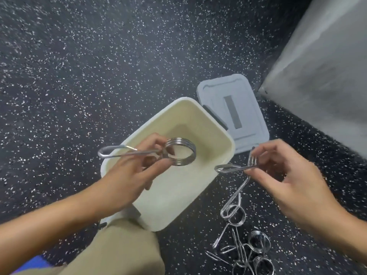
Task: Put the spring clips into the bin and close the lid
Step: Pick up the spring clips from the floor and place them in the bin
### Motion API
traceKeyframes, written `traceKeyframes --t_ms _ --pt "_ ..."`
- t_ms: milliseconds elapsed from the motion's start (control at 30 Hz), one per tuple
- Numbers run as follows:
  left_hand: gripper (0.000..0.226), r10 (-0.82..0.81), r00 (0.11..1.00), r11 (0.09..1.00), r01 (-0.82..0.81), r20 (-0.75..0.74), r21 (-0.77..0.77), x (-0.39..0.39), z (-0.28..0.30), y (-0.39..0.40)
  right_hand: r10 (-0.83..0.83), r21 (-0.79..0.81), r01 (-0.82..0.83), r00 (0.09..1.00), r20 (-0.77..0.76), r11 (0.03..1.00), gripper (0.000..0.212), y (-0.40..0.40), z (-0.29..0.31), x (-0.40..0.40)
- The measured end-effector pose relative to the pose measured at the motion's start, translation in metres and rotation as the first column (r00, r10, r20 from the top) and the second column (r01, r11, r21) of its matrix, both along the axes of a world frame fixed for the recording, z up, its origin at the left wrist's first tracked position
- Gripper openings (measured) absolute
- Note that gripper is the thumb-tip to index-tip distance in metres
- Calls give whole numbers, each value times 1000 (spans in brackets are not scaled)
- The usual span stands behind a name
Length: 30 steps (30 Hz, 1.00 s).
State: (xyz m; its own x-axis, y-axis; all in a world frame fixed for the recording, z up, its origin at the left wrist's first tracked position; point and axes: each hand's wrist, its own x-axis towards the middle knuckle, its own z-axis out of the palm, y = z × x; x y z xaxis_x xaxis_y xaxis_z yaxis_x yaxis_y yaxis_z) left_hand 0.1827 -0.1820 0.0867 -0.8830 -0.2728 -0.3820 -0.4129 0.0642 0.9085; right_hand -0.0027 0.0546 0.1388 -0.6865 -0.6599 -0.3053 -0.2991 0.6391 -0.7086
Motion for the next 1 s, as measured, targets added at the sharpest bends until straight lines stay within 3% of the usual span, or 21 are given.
traceKeyframes --t_ms 100,167,200,233,300,467,567,667,800,933,1000 --pt "4 19 1000 1000 -19 -15 13 0 -8 -7 21 5 -21 1000 -1 1000 30 -18 0 1" --pt "13 74 997 997 -74 14 -38 -1 -13 -10 38 15 -38 999 10 999 30 -30 0 2" --pt "7 74 997 988 -69 30 -140 -2 -15 -12 53 19 -53 998 16 998 31 -36 0 3" --pt "4 51 998 956 -38 38 -289 -4 -16 -14 70 22 -70 997 18 997 31 -42 0 4" --pt "21 -19 996 828 62 82 -557 -6 -20 -16 102 33 -102 995 18 994 32 -53 -3 4" --pt "34 -151 927 595 363 344 -717 -19 -39 -16 156 59 -155 988 -17 986 32 -66 -18 2" --pt "26 -160 859 484 497 486 -720 -27 -51 -3 180 59 -178 983 -35 982 32 -71 -23 0" --pt "35 -207 760 425 637 616 -643 -37 -66 6 206 69 -203 977 -45 977 32 -76 -29 -1" --pt "18 -279 660 394 741 698 -543 -42 -84 8 278 112 -268 957 -82 957 30 -84 -37 -3" --pt "30 -264 608 401 775 749 -488 -41 -96 5 383 168 -356 907 -175 919 26 -97 -45 -2" --pt "32 -276 594 364 792 756 -490 -40 -94 4 469 205 -425 840 -273 882 22 -104 -51 -2"
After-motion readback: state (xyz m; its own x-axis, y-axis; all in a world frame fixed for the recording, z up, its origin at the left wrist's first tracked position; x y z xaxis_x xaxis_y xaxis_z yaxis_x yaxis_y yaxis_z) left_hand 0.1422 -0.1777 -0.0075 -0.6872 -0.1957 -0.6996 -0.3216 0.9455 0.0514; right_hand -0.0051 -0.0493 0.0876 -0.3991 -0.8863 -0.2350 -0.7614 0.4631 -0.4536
